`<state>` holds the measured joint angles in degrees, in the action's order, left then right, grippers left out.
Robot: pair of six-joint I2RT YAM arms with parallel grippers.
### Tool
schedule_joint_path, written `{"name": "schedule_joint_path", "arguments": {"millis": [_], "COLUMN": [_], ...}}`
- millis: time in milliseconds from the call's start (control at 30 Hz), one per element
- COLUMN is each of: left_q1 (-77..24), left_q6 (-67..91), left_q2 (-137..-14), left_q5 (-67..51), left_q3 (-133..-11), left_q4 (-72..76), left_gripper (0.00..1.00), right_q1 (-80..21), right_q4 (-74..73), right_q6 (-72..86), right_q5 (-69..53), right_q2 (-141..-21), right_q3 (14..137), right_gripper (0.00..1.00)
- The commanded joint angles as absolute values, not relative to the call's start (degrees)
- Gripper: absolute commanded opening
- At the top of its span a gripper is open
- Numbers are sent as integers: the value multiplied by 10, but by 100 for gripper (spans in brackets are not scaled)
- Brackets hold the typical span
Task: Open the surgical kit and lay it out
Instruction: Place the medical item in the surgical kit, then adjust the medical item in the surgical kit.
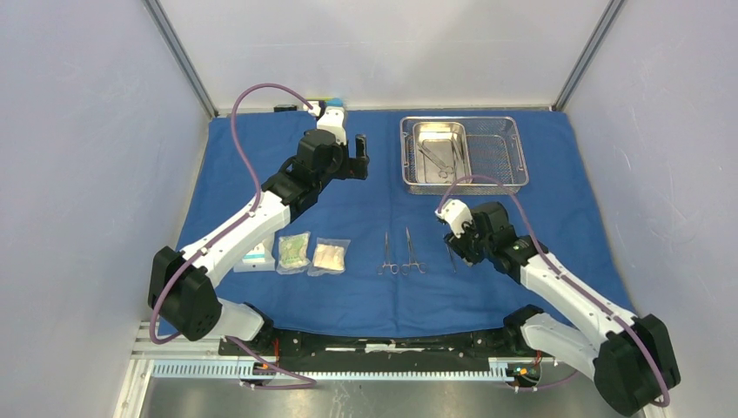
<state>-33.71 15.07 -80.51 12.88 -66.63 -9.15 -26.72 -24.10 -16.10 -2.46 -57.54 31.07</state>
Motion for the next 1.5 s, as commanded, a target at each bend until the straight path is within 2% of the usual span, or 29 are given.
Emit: {"name": "schedule_joint_path", "arguments": {"millis": [0,333,733,1133,1467], "left_q1": [-335,-335,-335,-335,-335], "left_q6": [127,128,126,123,121], "left_q2": [-796,-804,-807,-807,-807], "left_q5": [128,125,124,123,124], "left_q3": [-663,-671,-669,-671,-671], "left_q4": [-61,-64,-62,-63,-63], "left_gripper": [100,100,100,100,100], "right_q1": [-265,-265,-265,-265,-266], "right_q4": [-225,-213,-280,-365,-438], "right_q6": [-318,-402,-462,-552,-617], "right_q5": [14,10,-74,-146,-194], "right_q2": [-520,-534,-513,-571,-555], "right_q3": [290,218,199,223,254], "right_gripper": [50,38,33,30,30]}}
